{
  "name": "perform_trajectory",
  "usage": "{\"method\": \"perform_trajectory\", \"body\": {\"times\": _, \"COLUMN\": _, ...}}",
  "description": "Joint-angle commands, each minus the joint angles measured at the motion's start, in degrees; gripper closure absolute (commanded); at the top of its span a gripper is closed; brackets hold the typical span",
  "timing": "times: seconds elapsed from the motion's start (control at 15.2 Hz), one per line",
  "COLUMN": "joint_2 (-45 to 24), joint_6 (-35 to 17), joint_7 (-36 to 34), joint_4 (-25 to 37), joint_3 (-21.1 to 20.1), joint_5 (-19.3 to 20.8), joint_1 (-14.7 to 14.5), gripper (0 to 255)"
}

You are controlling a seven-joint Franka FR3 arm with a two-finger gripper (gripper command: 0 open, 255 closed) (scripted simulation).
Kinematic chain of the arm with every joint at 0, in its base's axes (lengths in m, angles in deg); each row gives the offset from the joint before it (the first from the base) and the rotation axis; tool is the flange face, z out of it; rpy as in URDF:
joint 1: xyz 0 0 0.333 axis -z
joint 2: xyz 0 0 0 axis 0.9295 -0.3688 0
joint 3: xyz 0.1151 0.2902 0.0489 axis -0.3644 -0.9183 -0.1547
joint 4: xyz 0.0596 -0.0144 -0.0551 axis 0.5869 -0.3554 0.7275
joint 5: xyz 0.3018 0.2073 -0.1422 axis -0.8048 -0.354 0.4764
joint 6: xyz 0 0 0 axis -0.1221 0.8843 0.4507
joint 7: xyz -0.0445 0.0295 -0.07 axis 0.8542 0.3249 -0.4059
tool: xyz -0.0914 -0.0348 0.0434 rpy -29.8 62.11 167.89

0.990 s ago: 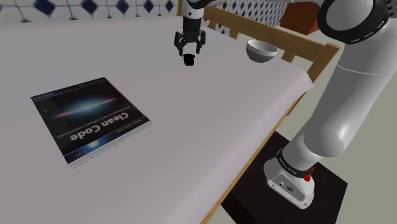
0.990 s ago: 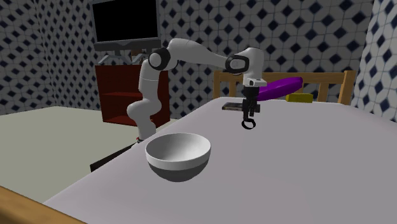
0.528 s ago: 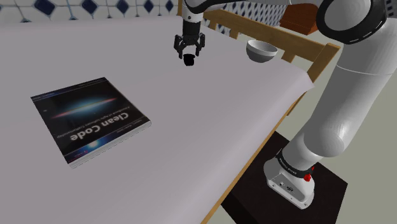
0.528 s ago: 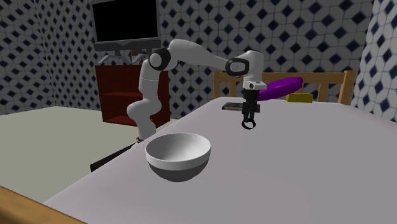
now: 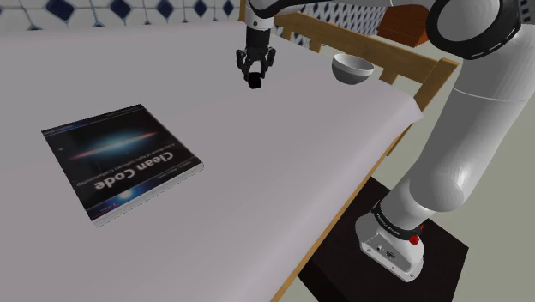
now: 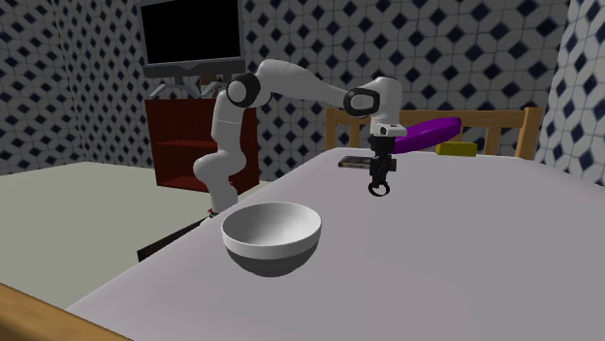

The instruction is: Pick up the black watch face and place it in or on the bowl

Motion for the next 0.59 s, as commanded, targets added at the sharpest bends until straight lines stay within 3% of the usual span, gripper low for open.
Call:
{"method": "perform_trajectory", "body": {"times": 0.0, "joint_2": 0.0, "joint_6": 0.0, "joint_7": 0.0, "joint_4": 0.0, "joint_3": 0.0, "joint_5": 0.0, "joint_1": 0.0, "gripper": 255}}
{"method": "perform_trajectory", "body": {"times": 0.53, "joint_2": 0.4, "joint_6": 3.7, "joint_7": 0.2, "joint_4": 3.3, "joint_3": 0.0, "joint_5": -0.1, "joint_1": 0.0, "gripper": 255}}
